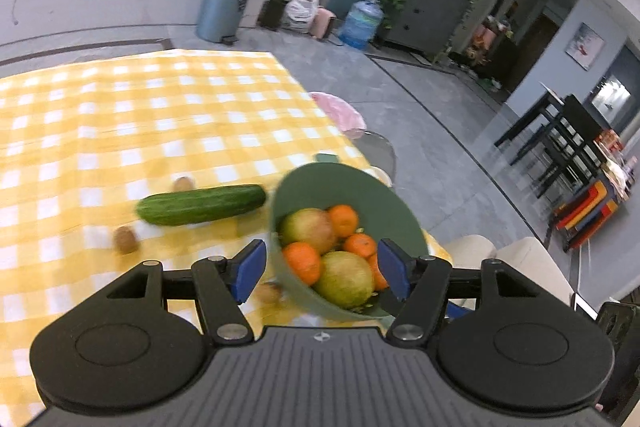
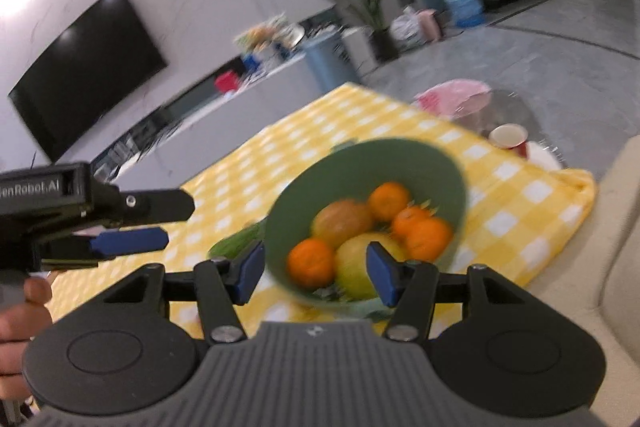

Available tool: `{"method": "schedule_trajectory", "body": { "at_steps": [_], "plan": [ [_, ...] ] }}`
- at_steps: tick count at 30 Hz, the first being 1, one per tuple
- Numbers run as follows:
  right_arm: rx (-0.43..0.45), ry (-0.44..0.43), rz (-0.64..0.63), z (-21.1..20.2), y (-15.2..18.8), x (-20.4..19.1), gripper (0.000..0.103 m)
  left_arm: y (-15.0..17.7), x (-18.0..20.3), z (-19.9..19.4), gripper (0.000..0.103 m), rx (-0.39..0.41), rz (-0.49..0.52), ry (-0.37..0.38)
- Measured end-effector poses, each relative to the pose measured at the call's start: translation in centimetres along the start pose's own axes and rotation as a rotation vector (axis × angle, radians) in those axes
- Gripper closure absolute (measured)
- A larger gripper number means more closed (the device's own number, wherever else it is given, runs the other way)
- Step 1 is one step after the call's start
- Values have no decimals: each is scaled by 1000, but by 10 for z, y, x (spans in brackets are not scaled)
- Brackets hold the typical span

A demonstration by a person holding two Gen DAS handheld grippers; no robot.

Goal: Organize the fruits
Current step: 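Grasp a small brown kiwi with the right tool while the left tool grasps a brown potato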

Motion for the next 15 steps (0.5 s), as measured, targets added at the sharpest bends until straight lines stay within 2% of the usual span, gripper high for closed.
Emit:
{"method": "schedule_trajectory", "body": {
  "at_steps": [2, 8, 10, 15],
  "plan": [
    [-32, -11, 18, 8, 4, -8, 56, 0, -13, -6, 28, 0, -15, -22],
    [-108, -8, 6, 40, 26, -40, 58, 9, -59, -20, 28, -1, -47, -97],
    [-127, 2, 12, 53, 33, -48, 62, 16, -73, -20, 28, -17, -56, -129],
    [-116, 127, 79, 82, 52, -53, 68, 42, -101, -2, 28, -66, -60, -183]
  ]
}}
Point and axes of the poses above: each gripper's, at about its wrist camera, not at the fingertips, and z roughly the way its jaws point, x to its right, y to its underside, the point moved 5 cm from there along z, roughly the way its jaws point
